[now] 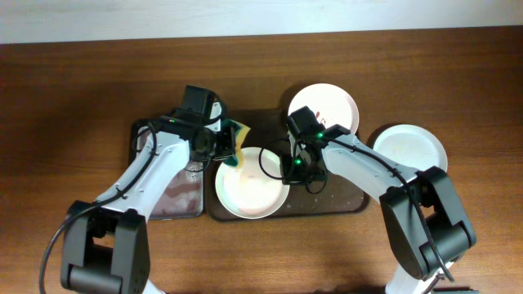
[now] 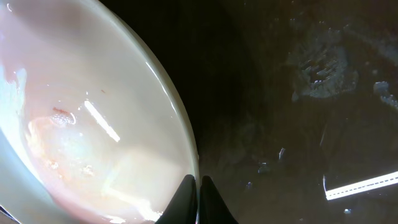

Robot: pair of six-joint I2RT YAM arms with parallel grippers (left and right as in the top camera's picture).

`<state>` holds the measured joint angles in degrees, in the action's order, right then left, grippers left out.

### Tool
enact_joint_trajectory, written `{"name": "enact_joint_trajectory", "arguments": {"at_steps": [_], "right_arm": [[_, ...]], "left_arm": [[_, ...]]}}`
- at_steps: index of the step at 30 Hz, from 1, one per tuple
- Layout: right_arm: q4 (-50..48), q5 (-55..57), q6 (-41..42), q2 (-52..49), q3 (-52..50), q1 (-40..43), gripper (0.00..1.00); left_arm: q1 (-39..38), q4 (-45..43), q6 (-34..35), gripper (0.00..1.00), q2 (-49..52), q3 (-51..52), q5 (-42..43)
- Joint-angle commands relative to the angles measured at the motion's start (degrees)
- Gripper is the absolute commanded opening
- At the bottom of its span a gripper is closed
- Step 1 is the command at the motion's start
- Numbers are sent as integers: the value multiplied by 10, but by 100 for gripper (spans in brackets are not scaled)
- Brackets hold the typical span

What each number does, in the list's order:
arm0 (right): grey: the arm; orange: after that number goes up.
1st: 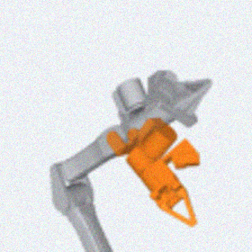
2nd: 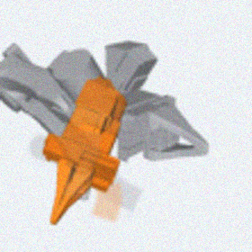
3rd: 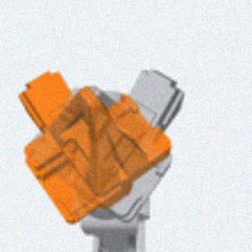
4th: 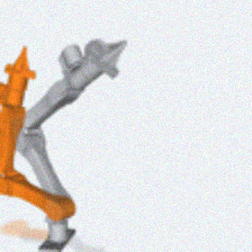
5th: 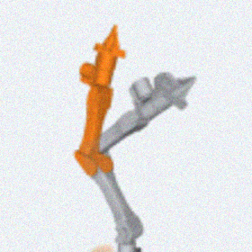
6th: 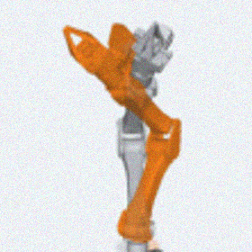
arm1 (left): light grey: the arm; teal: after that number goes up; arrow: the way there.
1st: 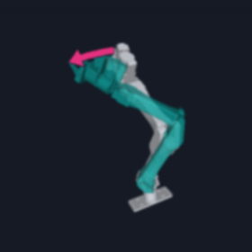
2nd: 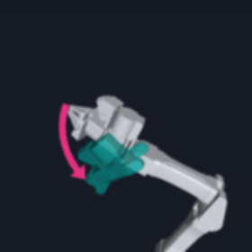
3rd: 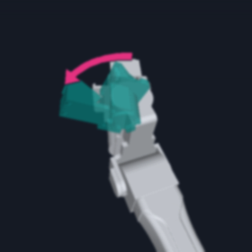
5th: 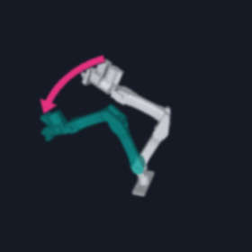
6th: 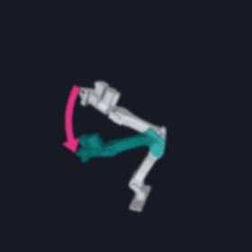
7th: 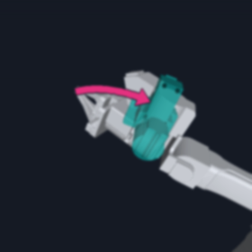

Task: Clean dirty plates on tray and stack at the side
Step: 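Scrub the held plate with the sponge in the left gripper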

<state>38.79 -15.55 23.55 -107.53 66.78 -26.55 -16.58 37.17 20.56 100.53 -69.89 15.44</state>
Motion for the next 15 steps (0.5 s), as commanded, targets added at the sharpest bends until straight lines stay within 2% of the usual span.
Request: {"name": "enact_joint_trajectory", "arguments": {"at_steps": [1,7,15], "right_arm": [[0,-5,-6,1,2,3,4],[0,-5,-6,1,2,3,4],[0,-5,-6,1,2,3,4]], "left_arm": [[-21,-3,28,0,0,3,-4],[-55,-2,51,0,9,5,-2],[-86,8,98,0,77,5,-1]]}}
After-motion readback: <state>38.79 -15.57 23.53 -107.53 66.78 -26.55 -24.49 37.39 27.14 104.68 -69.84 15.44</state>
